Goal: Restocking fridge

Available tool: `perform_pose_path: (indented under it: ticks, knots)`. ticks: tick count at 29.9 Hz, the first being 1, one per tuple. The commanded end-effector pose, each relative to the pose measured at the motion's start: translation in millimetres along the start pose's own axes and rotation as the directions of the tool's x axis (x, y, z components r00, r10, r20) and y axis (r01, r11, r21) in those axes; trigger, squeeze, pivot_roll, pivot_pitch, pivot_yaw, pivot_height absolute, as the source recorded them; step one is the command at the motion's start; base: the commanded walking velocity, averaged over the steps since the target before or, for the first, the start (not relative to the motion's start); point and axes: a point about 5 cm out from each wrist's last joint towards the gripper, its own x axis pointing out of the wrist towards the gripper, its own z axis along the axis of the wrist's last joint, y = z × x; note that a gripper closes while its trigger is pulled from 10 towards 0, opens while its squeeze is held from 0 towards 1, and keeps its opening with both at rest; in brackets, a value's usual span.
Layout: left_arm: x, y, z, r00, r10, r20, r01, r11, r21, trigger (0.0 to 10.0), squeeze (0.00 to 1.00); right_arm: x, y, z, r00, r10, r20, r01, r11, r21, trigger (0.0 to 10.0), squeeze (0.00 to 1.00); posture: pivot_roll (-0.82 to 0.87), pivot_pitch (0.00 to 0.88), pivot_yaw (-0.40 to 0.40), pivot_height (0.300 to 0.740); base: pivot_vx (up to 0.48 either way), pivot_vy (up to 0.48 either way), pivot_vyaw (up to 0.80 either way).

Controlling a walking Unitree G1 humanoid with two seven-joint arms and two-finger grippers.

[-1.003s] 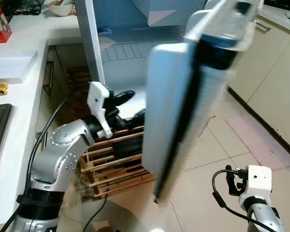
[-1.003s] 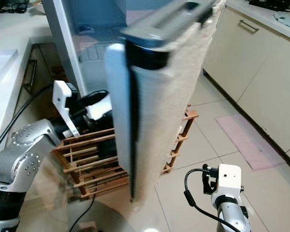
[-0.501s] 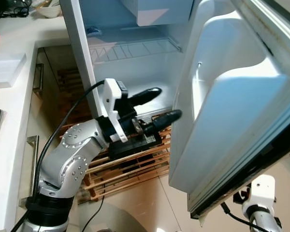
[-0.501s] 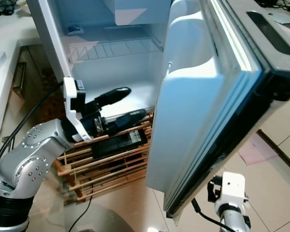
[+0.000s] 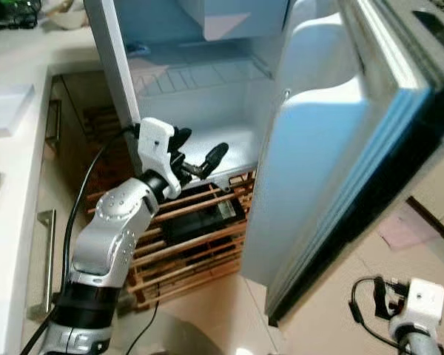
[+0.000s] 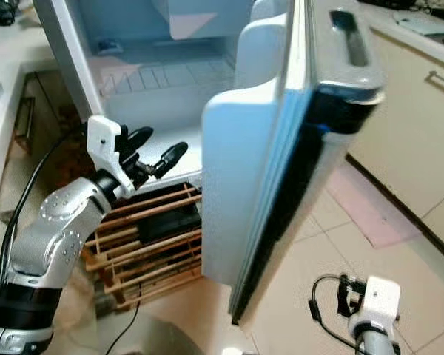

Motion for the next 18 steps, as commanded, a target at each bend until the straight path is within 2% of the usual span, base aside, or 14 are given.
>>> perform_pose_path:
  ticks: [1,3,5,6,7,8,9,10,13,18]
  knots:
    - [-6.9,6.7,-1.0,0.998,0.058,0.0,-0.058,0.998,0.02,10.0,0.0,6.1,-5.0,5.1,0.999,0.017,0.038,-0.018,1.0,0.017,10.0,0.0,-0.02,0.009,-0.024,0.74,0.0,0.0,0.0]
    - [-8.2,7.7,-1.1,0.998,0.069,0.002,-0.069,0.997,0.022,10.0,0.0,8.1,-4.6,6.5,0.999,0.027,0.046,-0.028,0.999,0.02,10.0,0.0,-0.02,0.009,-0.024,0.74,0.0,0.0,0.0]
    - [-12.1,9.7,-1.0,0.995,0.096,0.004,-0.096,0.995,0.024,10.0,0.0,10.2,5.1,27.7,0.99,0.064,0.128,-0.065,0.998,0.009,10.0,0.0,-0.02,0.004,-0.031,0.74,0.0,0.0,0.0]
    - [-12.1,9.7,-1.0,0.995,0.096,0.004,-0.096,0.995,0.024,10.0,0.0,10.2,5.1,27.7,0.99,0.064,0.128,-0.065,0.998,0.009,10.0,0.0,-0.02,0.004,-0.031,0.74,0.0,0.0,0.0]
    - [-12.9,9.8,-1.0,0.995,0.103,0.005,-0.103,0.994,0.03,10.0,0.0,7.5,14.4,40.8,0.981,0.089,0.175,-0.089,0.996,-0.007,10.0,0.0,-0.01,0.002,-0.032,0.74,0.0,0.0,0.0]
    - [-12.9,9.8,-1.0,0.995,0.103,0.005,-0.103,0.994,0.03,10.0,0.0,7.5,14.4,40.8,0.981,0.089,0.175,-0.089,0.996,-0.007,10.0,0.0,-0.01,0.002,-0.032,0.74,0.0,0.0,0.0]
    - [-13.2,10.0,-0.7,0.994,0.11,0.009,-0.11,0.993,0.029,10.0,0.0,4.9,21.4,49.1,0.973,0.111,0.202,-0.11,0.994,-0.016,10.0,0.0,-0.01,0.001,-0.034,0.74,0.0,0.0,0.0]
    - [-13.8,11.3,0.1,0.991,0.129,0.019,-0.13,0.991,0.032,10.0,0.0,0.7,33.9,61.5,0.957,0.157,0.243,-0.153,0.988,-0.033,10.0,0.0,-0.01,0.0,-0.036,0.74,0.0,0.0,0.0]
    - [-14.5,12.7,0.4,0.989,0.144,0.024,-0.145,0.989,0.035,10.0,0.0,-1.7,41.9,67.7,0.947,0.184,0.264,-0.181,0.983,-0.037,10.0,0.0,-0.01,0.0,-0.038,0.74,0.0,0.0,0.0]
    - [-17.2,10.3,1.7,0.993,0.112,0.041,-0.114,0.993,0.027,10.0,0.0,-18.0,69.5,85.2,0.907,0.295,0.302,-0.282,0.956,-0.086,10.0,0.0,0.0,0.0,-0.045,0.74,0.0,0.0,0.0]
